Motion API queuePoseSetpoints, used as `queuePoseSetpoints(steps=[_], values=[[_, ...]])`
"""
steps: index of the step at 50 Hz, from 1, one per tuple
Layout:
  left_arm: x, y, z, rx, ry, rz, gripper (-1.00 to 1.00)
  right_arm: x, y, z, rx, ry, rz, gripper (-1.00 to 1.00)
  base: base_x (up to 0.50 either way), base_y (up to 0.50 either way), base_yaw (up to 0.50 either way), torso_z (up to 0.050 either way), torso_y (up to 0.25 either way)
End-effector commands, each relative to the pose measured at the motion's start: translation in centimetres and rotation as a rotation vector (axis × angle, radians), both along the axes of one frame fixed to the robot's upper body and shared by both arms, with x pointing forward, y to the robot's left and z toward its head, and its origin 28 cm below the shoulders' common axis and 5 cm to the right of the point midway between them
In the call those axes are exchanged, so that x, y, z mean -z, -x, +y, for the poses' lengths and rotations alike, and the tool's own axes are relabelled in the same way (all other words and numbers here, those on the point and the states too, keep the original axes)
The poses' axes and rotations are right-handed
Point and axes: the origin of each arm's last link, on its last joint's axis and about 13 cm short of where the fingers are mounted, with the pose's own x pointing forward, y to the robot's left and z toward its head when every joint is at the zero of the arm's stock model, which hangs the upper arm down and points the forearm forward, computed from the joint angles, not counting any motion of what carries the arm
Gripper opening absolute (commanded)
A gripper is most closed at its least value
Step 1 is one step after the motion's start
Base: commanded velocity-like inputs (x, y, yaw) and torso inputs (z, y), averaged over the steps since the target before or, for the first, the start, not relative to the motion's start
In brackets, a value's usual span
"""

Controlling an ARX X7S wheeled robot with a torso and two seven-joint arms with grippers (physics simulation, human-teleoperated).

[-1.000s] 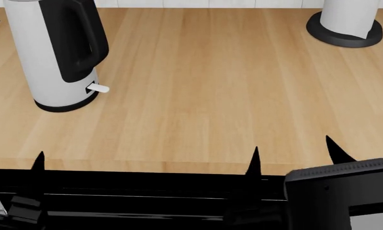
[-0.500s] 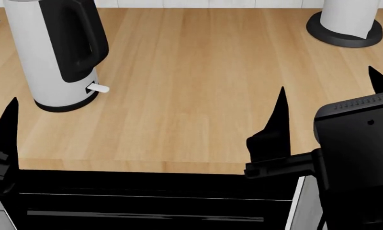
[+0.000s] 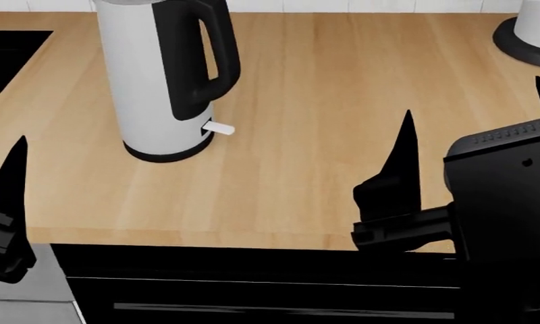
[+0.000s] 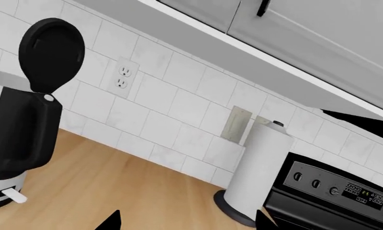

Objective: Close the lid of the electric kettle.

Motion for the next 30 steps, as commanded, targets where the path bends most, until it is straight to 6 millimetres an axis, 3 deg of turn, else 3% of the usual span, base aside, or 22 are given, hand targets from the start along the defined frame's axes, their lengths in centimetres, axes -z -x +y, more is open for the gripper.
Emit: queuePoseSetpoints(steps=[1, 9, 22, 30], values=[[0.14, 0.06, 0.1, -0.002, 0.004, 0.002, 1.0, -0.31, 0.18, -0.06, 0.012, 0.006, -0.015, 1.0, 0.03, 0.5, 0.0, 0.0, 0.0], [0.23, 0.03, 0.11, -0.006, 0.006, 0.002, 1.0, -0.51, 0.18, -0.15, 0.025, -0.004, -0.03, 1.0, 0.04, 0.5, 0.0, 0.0, 0.0], [0.33, -0.01, 0.15, -0.003, 0.01, 0.006, 1.0, -0.53, 0.23, 0.29, -0.011, 0.012, -0.031, 1.0, 0.0, 0.01, 0.0, 0.0, 0.0], [0.36, 0.07, 0.07, 0.001, 0.009, 0.007, 1.0, -0.1, 0.29, 0.51, -0.033, 0.046, -0.033, 1.0, 0.49, 0.0, 0.0, 0.0, 0.0]])
